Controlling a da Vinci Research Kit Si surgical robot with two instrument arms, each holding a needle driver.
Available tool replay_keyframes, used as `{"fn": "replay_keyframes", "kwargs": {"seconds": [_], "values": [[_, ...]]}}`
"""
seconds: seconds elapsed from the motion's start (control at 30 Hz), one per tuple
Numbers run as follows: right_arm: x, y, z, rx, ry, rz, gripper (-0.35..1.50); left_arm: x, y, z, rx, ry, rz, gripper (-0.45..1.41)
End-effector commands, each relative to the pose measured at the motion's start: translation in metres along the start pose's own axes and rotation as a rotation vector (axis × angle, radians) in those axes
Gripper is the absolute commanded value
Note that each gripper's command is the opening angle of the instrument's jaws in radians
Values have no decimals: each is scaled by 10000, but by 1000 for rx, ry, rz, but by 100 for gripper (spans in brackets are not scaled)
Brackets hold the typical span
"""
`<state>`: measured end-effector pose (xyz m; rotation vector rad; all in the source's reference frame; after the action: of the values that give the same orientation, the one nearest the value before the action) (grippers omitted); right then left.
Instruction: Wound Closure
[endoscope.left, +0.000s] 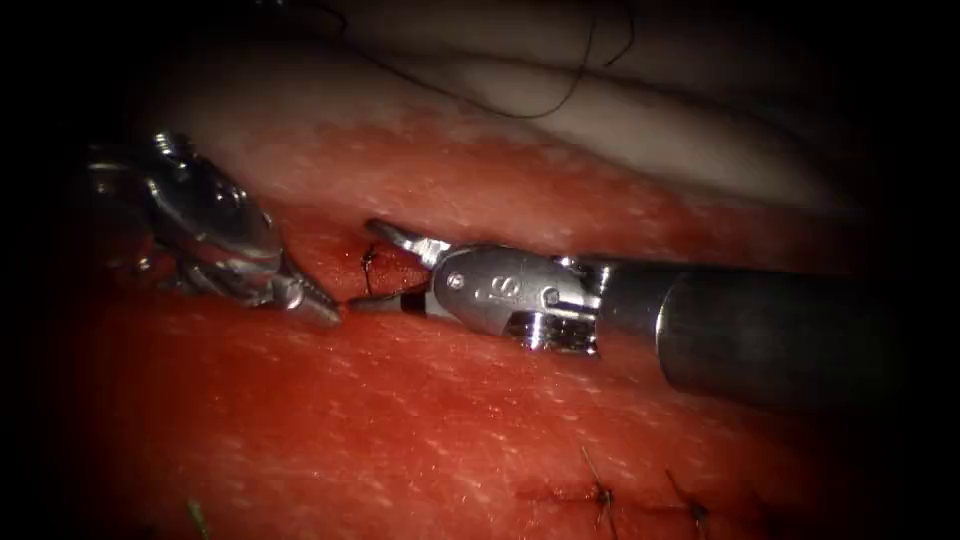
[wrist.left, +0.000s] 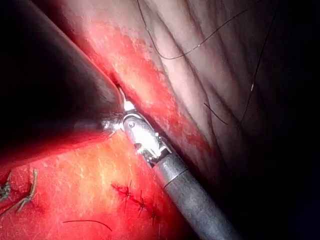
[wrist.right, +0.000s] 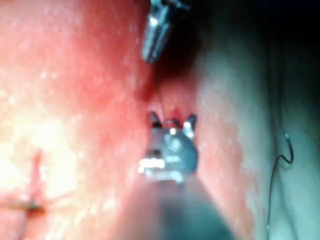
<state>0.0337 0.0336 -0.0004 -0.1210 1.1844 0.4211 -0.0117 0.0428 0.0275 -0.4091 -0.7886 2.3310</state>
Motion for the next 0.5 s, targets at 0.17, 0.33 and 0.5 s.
{"fn": "replay_keyframes", "kwargs": {"seconds": [0.17, 0.33, 0.5], "values": [[-3, -5, 9, 56, -21, -83, -11, 0, 3, 7, -1, -1, 10, -35], [-5, -3, 6, 94, -15, -112, -35, -3, 4, 6, -2, 1, 10, -35], [-5, 0, 5, 100, -22, -129, -35, -11, 5, -1, -5, 0, 17, -35]]}}
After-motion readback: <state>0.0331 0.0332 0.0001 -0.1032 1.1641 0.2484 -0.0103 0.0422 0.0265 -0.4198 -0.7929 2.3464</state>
